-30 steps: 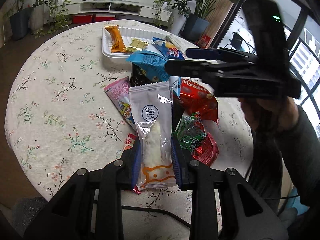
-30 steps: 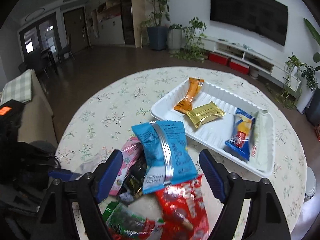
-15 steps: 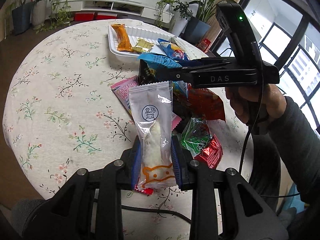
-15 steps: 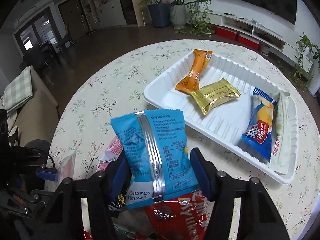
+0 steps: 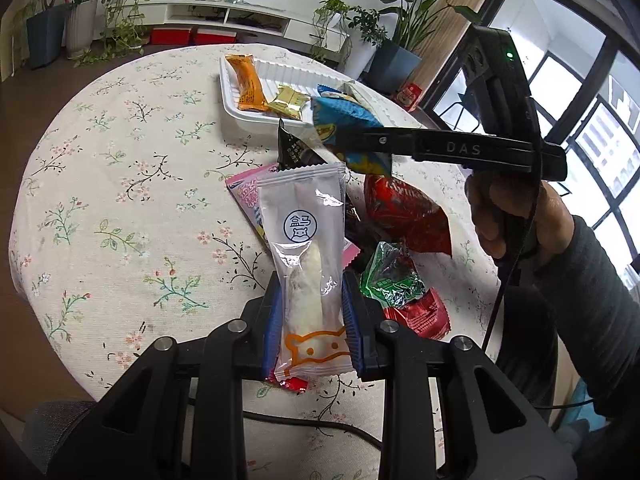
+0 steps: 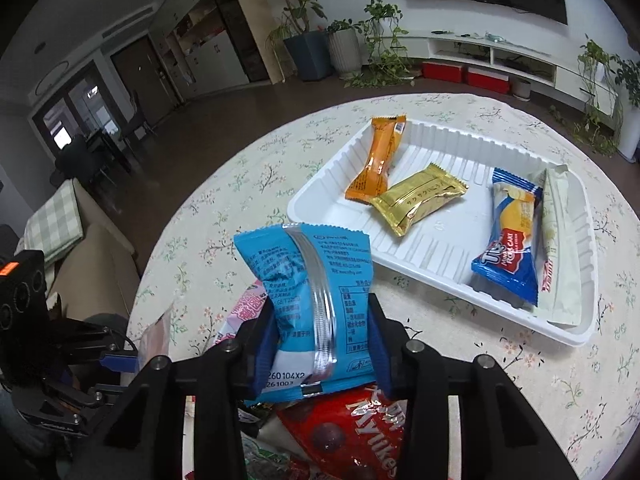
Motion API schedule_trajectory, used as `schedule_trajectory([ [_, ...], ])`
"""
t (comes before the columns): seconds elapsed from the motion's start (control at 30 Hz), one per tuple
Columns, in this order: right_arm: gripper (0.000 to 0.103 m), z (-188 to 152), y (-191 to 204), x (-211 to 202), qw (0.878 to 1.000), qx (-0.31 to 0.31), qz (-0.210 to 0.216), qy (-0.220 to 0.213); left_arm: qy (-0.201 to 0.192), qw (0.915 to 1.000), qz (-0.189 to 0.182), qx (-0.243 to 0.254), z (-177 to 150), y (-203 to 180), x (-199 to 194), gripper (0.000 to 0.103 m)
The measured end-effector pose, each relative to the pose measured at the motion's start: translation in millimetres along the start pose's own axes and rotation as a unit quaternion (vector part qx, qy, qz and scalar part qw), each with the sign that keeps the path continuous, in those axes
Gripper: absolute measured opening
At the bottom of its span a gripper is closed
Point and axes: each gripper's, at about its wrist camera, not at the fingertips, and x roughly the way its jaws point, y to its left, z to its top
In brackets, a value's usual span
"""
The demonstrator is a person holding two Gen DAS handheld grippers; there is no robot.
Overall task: Organize snacks
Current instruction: 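Carry both packets over the white tray and open both tools to release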
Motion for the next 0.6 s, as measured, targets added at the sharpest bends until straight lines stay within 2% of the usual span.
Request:
schedule_trajectory([
  [0.17,0.043,-3.0,-7.2,-30.7,0.997,0.044,0.023,-0.053,-0.006,1.0,0.003,-0.001,2.4,1.7,-6.8,0.025],
  [0.3,0.043,-10.8,-17.9,-54.8,0.993,0.076,0.023,-0.084,-0.012,0.9999,0.001,-0.006,9.6,5.6,-13.4,0.025],
  [0.43,0.043,-19.6,-42.7,-77.5,0.987,0.117,-0.001,-0.107,-0.021,0.9997,0.006,0.003,29.0,8.0,-20.1,0.025],
  [0.6,0.043,-25.6,-94.4,-108.5,0.967,0.204,-0.072,-0.133,-0.032,0.9991,0.021,0.019,70.1,14.0,-23.8,0.025],
])
